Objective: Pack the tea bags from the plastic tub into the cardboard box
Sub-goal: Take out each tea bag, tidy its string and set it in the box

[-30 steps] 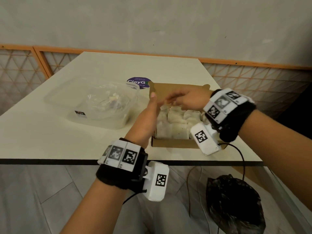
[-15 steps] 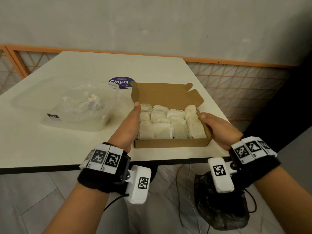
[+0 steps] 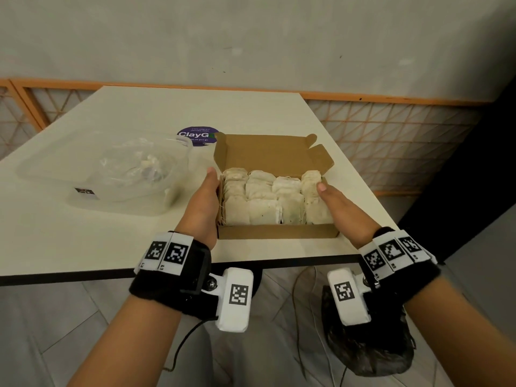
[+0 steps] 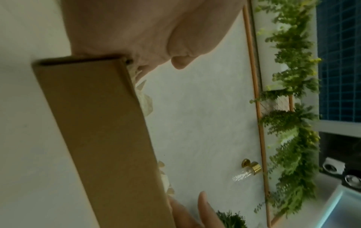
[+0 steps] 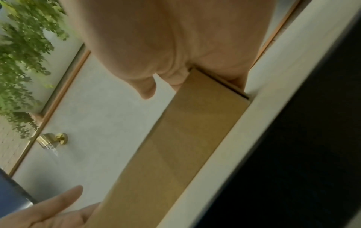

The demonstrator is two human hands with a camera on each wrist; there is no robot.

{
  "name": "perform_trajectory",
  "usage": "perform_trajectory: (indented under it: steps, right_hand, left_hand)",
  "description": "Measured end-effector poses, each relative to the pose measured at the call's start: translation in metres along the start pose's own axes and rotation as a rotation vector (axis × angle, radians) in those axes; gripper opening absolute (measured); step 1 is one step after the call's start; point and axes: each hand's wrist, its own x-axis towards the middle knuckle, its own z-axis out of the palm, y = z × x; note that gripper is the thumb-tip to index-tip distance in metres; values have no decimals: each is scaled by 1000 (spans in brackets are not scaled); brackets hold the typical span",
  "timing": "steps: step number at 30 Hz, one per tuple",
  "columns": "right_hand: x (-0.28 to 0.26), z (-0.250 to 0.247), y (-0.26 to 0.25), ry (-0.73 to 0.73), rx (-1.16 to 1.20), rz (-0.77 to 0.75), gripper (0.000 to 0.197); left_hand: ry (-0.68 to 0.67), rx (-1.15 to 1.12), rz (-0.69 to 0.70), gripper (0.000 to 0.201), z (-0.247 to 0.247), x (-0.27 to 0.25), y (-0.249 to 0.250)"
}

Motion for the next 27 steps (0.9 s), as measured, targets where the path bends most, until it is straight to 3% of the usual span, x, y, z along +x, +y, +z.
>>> perform_trajectory:
  steps: [3,6,8,11,15,18,22,24,27]
  right_hand:
    - [3,0,1,-1,46,45,90]
    - [-1,-11,-9,131,245,52,54]
    - [-3,-21,-17,177,283,81,61]
    - [-19,-24,-37,77,169,89,65]
    - [-46,-10,-50,51,-317,14,66]
    - [-52,0,-51,41,-573,62,69]
    - [-48,-2,-52,51,-532,53,70]
    - [-47,-6,-53,81,-436,43,69]
    - [-45,-7,-56,-24,-513,50,70]
  left_hand:
    - [11,-99,-26,63,-1,-6,3]
    - [145,-171,25,59,-7,-9,10]
    - [169,-164,76,57,-11,-10,17]
    - [134,-126,79,55,-11,-12,24]
    - [101,-53,123,49,-2,-16,31]
    - [52,-63,94,41,-1,-13,35]
    - [-53,-221,-38,39,-10,-8,44]
    - [-65,-279,-13,36,-17,-8,56]
    - [19,-229,112,23,-39,-11,84]
